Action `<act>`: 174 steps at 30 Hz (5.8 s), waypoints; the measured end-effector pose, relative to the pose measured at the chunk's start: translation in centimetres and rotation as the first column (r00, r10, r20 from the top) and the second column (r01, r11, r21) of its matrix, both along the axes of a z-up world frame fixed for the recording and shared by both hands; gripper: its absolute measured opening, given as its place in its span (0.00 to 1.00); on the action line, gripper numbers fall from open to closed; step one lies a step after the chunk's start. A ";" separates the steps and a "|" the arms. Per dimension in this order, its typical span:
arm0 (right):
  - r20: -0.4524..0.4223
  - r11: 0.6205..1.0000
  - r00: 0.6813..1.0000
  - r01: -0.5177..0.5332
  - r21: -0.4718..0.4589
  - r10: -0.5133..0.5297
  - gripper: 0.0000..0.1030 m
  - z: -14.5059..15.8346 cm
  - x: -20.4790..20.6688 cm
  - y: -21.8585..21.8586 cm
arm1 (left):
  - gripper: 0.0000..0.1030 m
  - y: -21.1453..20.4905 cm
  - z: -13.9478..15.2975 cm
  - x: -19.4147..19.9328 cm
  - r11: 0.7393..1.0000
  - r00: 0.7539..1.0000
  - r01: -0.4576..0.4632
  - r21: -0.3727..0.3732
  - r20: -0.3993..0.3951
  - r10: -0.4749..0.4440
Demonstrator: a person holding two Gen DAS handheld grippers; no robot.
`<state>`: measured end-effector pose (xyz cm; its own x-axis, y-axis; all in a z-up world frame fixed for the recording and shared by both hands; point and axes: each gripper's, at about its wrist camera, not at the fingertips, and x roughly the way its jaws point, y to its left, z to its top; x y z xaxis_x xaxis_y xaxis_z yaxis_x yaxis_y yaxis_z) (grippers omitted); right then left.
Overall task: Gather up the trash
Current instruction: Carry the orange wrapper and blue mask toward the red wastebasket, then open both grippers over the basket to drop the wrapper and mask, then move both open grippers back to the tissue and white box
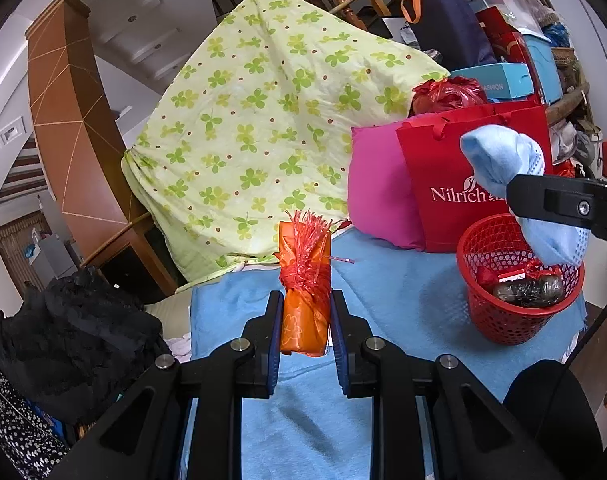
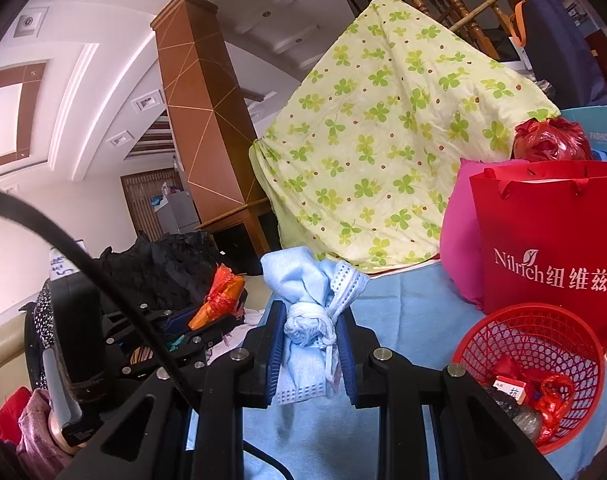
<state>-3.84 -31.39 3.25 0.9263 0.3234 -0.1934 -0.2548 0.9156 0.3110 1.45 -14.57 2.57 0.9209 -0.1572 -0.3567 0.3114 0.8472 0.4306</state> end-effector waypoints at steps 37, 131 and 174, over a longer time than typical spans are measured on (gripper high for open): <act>-0.007 0.993 0.998 0.064 0.094 -0.064 0.26 -1.2 -2.3 -4.0 | 0.23 -5.7 -1.8 -0.4 0.993 0.997 0.077 0.085 -0.035 -0.075; -0.337 0.876 0.900 0.379 0.298 -0.275 0.28 -13.3 1.4 -20.0 | 0.54 -21.4 -8.5 7.0 0.888 0.816 0.457 -0.045 -0.375 -0.439; -0.424 0.997 0.903 -0.083 -0.005 0.073 0.60 -11.6 12.0 4.5 | 0.61 13.1 -19.3 12.7 0.950 0.820 -0.271 -0.156 -0.554 0.143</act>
